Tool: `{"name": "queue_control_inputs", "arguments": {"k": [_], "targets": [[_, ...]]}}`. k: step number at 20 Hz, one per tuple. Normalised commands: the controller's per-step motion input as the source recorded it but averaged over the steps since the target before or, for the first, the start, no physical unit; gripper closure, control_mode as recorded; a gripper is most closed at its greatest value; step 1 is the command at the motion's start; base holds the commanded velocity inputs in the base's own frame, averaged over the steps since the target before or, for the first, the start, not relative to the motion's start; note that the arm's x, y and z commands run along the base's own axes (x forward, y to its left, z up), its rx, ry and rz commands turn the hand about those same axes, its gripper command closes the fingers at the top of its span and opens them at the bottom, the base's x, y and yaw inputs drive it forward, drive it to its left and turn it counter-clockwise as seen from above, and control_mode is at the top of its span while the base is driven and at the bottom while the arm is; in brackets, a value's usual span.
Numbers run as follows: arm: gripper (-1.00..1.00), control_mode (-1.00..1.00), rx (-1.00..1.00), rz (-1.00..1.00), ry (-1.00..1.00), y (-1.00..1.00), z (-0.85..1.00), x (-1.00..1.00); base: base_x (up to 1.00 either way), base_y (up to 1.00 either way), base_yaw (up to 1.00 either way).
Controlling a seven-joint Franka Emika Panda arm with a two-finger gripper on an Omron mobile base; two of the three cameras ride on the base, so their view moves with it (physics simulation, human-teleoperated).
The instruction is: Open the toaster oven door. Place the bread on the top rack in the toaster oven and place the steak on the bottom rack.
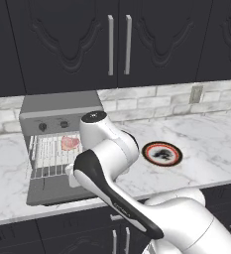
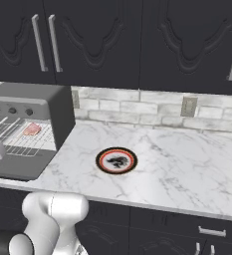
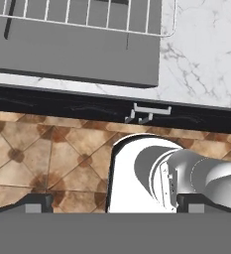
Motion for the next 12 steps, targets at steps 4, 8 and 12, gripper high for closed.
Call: {"name": "queue_control_inputs", "arguments": {"k": [4, 8, 12], "targets": [[-1.0, -1.0, 0.0, 0.0, 0.0, 0.0, 0.0, 0.0, 0.0, 0.0, 0.0], [-1.0, -1.0, 0.0, 0.0, 0.0, 0.0, 0.0, 0.0, 0.0, 0.0, 0.0], [-1.0, -1.0, 0.0, 0.0, 0.0, 0.0, 0.0, 0.0, 0.0, 0.0, 0.0]]}}
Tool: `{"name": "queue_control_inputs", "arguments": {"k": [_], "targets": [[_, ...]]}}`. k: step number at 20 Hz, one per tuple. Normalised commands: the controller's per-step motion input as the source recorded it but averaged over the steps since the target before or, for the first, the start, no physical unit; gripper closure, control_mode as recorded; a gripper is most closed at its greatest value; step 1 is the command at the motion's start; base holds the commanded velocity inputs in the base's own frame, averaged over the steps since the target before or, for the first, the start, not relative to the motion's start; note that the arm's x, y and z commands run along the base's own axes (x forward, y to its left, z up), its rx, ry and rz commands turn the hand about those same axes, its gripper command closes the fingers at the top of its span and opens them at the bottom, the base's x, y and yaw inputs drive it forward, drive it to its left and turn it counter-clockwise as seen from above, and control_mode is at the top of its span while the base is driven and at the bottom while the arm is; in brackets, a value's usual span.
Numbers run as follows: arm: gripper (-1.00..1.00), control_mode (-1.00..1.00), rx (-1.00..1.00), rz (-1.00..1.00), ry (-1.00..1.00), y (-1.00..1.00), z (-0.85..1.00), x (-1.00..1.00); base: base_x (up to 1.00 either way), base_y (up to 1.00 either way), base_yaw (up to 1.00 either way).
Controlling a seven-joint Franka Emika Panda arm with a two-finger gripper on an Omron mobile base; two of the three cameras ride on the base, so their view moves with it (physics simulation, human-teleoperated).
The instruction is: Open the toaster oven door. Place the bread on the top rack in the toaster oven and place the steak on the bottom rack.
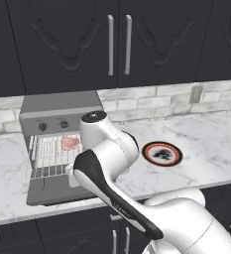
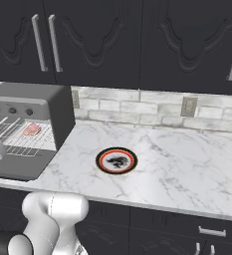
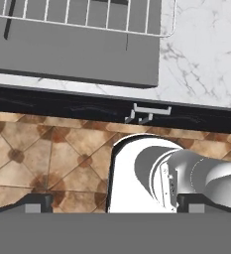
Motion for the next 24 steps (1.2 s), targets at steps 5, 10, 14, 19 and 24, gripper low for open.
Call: {"name": "queue_control_inputs", "arguments": {"k": [5, 10, 14, 19, 24], "targets": [[-1.0, -1.0, 0.0, 0.0, 0.0, 0.0, 0.0, 0.0, 0.0, 0.0, 0.0], [-1.0, -1.0, 0.0, 0.0, 0.0, 0.0, 0.0, 0.0, 0.0, 0.0, 0.0], [-1.0, 1.0, 0.0, 0.0, 0.0, 0.0, 0.0, 0.0, 0.0, 0.0, 0.0], [-1.0, 1.0, 0.0, 0.0, 0.0, 0.0, 0.0, 0.0, 0.0, 0.0, 0.0], [-1.0, 1.0, 0.0, 0.0, 0.0, 0.0, 0.0, 0.0, 0.0, 0.0, 0.0]]}}
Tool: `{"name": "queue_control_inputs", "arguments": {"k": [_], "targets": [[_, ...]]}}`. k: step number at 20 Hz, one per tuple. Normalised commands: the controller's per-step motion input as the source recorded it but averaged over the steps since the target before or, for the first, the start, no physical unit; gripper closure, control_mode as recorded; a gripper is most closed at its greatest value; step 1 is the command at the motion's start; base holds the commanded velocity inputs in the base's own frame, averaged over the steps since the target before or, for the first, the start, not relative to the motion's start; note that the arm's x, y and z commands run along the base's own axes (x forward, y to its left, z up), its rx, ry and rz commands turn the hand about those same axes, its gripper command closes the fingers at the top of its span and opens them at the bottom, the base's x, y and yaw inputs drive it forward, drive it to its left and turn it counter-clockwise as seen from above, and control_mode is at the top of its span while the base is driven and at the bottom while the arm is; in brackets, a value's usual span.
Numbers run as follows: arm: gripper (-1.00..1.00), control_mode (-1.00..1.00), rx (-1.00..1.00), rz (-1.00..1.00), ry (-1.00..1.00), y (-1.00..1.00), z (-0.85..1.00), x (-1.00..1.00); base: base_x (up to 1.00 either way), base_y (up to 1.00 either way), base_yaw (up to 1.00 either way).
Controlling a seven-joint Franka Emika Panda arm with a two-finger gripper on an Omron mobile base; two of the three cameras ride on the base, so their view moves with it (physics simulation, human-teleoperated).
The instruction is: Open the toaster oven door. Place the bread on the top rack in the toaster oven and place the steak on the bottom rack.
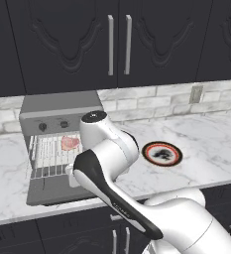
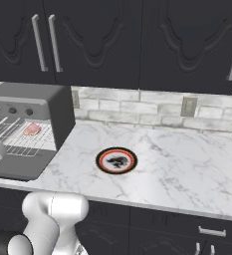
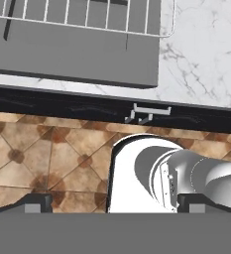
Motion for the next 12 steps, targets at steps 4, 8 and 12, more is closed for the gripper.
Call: {"name": "queue_control_inputs", "arguments": {"k": [4, 8, 12], "targets": [[-1.0, 1.0, 0.0, 0.0, 0.0, 0.0, 0.0, 0.0, 0.0, 0.0, 0.0], [-1.0, 1.0, 0.0, 0.0, 0.0, 0.0, 0.0, 0.0, -0.16, 0.01, 0.0], [-1.0, 1.0, 0.0, 0.0, 0.0, 0.0, 0.0, 0.0, -0.38, 0.15, 0.0]]}}
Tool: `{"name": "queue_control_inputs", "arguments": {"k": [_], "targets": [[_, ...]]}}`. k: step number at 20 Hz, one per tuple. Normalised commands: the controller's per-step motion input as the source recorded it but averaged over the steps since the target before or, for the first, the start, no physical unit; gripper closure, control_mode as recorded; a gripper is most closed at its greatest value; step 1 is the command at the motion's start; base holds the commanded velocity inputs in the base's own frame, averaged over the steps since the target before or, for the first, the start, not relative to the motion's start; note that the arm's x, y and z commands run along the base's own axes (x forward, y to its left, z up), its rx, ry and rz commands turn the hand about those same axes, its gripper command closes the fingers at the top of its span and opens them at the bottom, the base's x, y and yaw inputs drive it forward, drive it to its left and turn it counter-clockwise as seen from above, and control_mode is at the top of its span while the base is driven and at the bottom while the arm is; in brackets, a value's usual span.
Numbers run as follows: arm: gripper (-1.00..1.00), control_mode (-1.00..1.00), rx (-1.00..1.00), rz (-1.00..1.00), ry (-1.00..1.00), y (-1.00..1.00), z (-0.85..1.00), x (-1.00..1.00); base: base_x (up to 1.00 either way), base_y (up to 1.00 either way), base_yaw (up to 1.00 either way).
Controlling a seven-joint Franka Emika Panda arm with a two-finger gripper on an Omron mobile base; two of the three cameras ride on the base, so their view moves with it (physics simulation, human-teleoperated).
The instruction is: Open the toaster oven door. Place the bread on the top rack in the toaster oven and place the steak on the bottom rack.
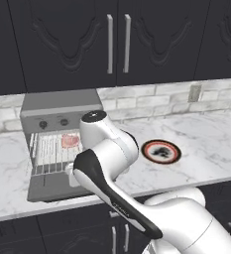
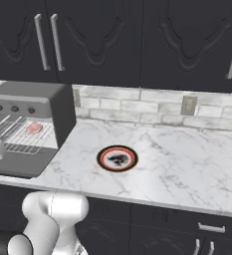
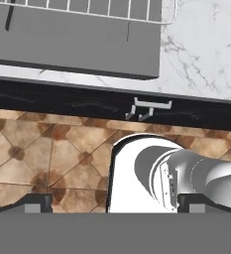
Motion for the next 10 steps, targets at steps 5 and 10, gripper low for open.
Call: {"name": "queue_control_inputs", "arguments": {"k": [5, 10], "targets": [[-1.0, 1.0, 0.0, 0.0, 0.0, 0.0, 0.0, 0.0, -0.28, 0.41, 0.0], [-1.0, 1.0, 0.0, 0.0, 0.0, 0.0, 0.0, 0.0, -0.01, 0.64, -0.06]]}}
